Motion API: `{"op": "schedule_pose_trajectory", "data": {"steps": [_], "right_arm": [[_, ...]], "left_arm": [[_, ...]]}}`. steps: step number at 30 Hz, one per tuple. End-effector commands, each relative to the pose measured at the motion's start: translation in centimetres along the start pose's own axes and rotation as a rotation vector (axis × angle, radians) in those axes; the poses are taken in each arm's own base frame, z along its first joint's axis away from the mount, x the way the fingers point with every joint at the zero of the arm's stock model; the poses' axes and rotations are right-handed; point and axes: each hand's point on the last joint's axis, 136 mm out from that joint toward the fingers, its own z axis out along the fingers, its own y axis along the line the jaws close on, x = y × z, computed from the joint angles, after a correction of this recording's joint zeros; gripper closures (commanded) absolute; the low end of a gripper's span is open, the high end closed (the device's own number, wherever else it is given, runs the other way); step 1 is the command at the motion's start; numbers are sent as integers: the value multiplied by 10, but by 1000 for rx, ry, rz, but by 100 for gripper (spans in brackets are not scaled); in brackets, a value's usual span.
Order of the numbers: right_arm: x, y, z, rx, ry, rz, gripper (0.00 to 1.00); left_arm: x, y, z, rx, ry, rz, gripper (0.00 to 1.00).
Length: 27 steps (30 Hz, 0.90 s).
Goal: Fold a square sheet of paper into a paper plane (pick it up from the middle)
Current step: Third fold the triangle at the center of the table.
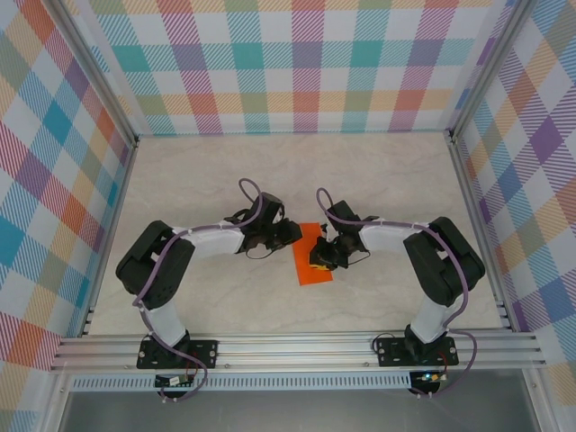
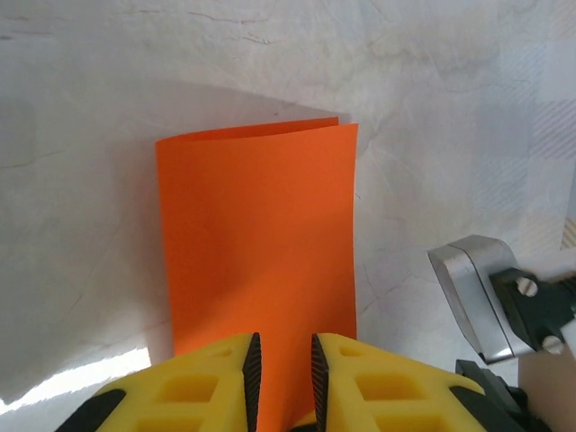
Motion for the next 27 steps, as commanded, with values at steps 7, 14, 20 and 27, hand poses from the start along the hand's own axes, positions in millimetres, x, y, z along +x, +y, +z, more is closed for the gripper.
{"op": "schedule_pose_trajectory", "data": {"steps": [7,14,20,27], "right_arm": [[2,3,-13,-10,-25,-11,77],[-7,-18,-42,32,-106,15,60],[-13,-24,-45,-15,-96,41,56],[-16,-16,-40,-73,-63,44,55]], "left_arm": [[6,17,27,-45,43,5,78],[14,29,30,-77,70,24,80],[17,30,28,-81,83,47,79],[19,26,30,-58,102,67,79]]}}
